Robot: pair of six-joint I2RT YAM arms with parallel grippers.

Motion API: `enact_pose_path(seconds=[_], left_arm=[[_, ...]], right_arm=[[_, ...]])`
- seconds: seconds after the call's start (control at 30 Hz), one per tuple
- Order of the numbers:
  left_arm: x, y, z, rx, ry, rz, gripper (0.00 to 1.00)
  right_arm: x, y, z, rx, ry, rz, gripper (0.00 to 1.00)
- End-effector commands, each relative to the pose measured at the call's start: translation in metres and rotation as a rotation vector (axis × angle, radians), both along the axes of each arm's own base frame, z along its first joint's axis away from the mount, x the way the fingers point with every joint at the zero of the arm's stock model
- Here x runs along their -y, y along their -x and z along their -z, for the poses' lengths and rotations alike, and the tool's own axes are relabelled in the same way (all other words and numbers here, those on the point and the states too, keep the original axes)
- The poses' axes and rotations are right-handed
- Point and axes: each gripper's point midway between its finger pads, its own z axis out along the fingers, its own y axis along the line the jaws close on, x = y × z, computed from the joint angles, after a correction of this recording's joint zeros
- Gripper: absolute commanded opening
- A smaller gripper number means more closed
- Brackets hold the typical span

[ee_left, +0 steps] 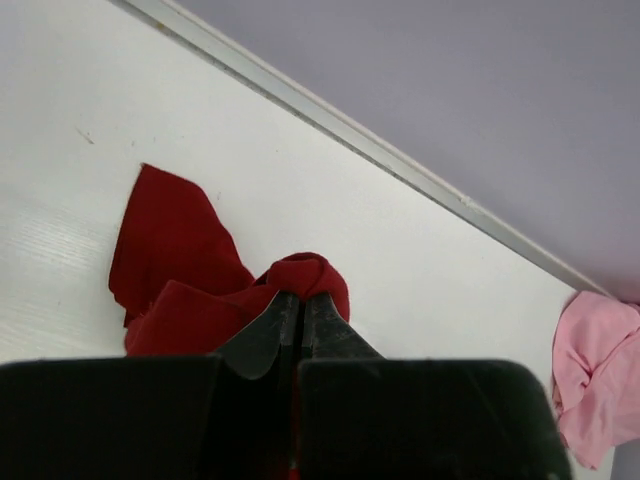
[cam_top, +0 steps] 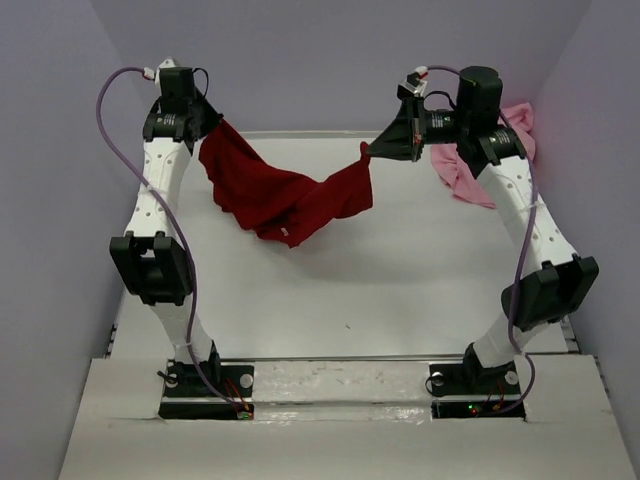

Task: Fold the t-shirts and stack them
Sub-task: Flatten out the tshirt

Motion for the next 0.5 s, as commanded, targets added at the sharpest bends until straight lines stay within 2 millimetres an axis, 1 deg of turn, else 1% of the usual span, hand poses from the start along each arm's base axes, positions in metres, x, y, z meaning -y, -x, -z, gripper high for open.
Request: enact_pose_path(seconds=[0.0, 0.03, 0.07, 0.1, 0.13, 0.17, 0.2, 0.23, 0.27, 0.3, 0.33, 0.37, 0.4, 0.43, 0.47], left_arm=[[-0.018, 0.004, -0.061, 0.170, -0.019, -0.071, 0.00], [-0.020, 0.007, -0.067, 0.188, -0.020, -0.083, 0.00], [-0.022, 0.015, -0.087, 0.244, -0.010, -0.102, 0.00], [-0.027, 0.019, -0.083, 0.242, -0.013, -0.130, 0.00], [-0.029, 0.032, -0.102, 0.291, 0.001, -0.150, 0.00], [-0.035, 0.037, -0.102, 0.307, -0.003, -0.186, 0.00], [-0.039, 0.043, -0.108, 0.332, -0.002, -0.209, 0.00], [-0.043, 0.057, -0.125, 0.377, 0.000, -0.232, 0.01], [-0.050, 0.062, -0.125, 0.398, 0.003, -0.282, 0.04], [-0.054, 0.068, -0.131, 0.416, 0.002, -0.304, 0.05], [-0.057, 0.078, -0.138, 0.426, 0.001, -0.322, 0.05], [-0.063, 0.084, -0.146, 0.436, -0.003, -0.357, 0.05], [-0.066, 0.088, -0.149, 0.431, -0.008, -0.372, 0.05], [-0.066, 0.093, -0.143, 0.389, -0.017, -0.375, 0.05], [-0.068, 0.095, -0.143, 0.374, -0.023, -0.382, 0.04]], right_arm=[[0.018, 0.069, -0.052, 0.084, -0.056, -0.081, 0.00], [0.023, 0.089, -0.065, 0.122, -0.066, -0.092, 0.00], [0.025, 0.100, -0.072, 0.138, -0.071, -0.102, 0.00], [0.028, 0.111, -0.078, 0.152, -0.076, -0.108, 0.00], [0.033, 0.132, -0.090, 0.196, -0.085, -0.109, 0.00], [0.035, 0.139, -0.090, 0.197, -0.085, -0.101, 0.00], [0.037, 0.148, -0.091, 0.205, -0.087, -0.091, 0.00], [0.039, 0.156, -0.090, 0.207, -0.087, -0.076, 0.00], [0.042, 0.169, -0.082, 0.199, -0.083, -0.036, 0.00], [0.044, 0.173, -0.075, 0.179, -0.074, -0.011, 0.00], [0.045, 0.178, -0.059, 0.102, -0.046, 0.017, 0.00], [0.048, 0.179, -0.039, 0.109, -0.011, 0.080, 0.00], [0.050, 0.180, -0.025, 0.079, 0.027, 0.116, 0.00], [0.054, 0.184, 0.000, -0.029, 0.102, 0.154, 0.00], [0.057, 0.183, 0.014, -0.042, 0.158, 0.193, 0.00]])
